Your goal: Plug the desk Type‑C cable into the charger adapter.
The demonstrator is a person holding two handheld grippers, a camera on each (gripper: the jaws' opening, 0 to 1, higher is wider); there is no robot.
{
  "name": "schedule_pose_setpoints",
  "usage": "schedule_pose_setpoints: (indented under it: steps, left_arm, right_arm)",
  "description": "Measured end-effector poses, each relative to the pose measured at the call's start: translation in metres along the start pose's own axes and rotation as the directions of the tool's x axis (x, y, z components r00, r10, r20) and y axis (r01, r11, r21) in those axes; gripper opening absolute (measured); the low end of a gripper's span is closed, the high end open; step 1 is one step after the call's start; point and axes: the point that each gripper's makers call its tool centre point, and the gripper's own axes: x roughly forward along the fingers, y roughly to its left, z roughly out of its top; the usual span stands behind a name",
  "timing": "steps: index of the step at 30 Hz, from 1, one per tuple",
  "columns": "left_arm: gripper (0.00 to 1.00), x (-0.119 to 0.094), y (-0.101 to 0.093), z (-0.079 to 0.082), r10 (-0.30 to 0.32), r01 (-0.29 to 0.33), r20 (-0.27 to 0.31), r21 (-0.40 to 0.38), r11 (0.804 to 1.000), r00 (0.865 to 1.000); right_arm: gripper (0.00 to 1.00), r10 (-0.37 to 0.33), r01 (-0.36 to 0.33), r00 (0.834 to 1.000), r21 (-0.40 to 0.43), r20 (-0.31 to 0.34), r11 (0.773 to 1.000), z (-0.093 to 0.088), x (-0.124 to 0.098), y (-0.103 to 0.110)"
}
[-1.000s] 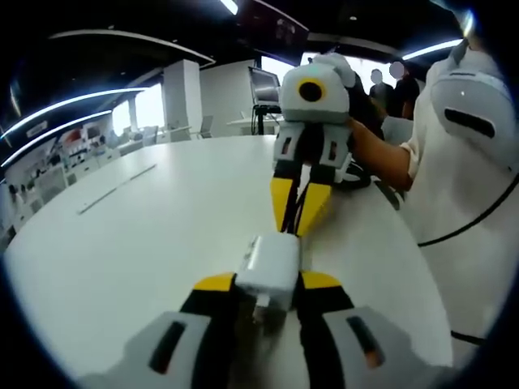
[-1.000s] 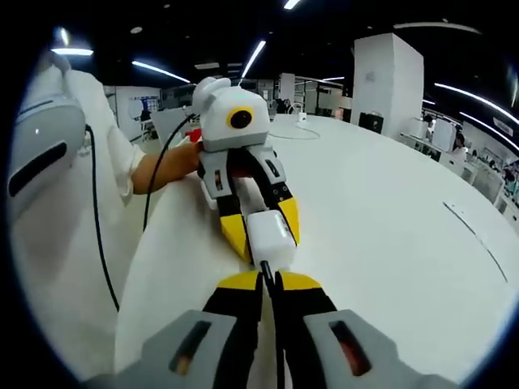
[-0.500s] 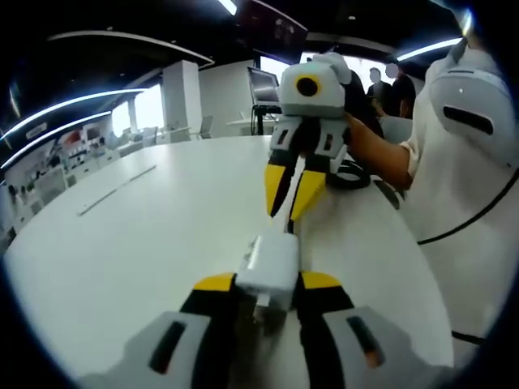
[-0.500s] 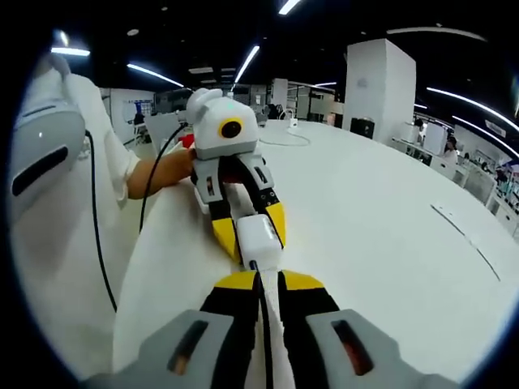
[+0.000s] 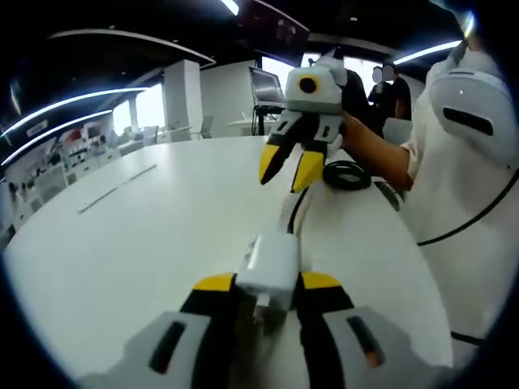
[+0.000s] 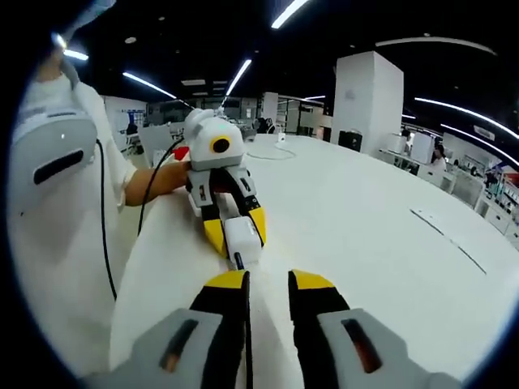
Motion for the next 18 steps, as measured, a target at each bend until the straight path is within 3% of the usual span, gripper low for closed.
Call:
schedule_pose_setpoints:
  steps: [18]
  left_arm:
    - [0.28, -0.001, 0.001, -0.001, -0.003, 0.003, 0.003, -0.012, 1.0, 1.0]
  right_arm:
    - [0.28, -0.036, 0.036, 0.999, -0.002, 0.024, 0.999, -0.009, -0.031, -0.011]
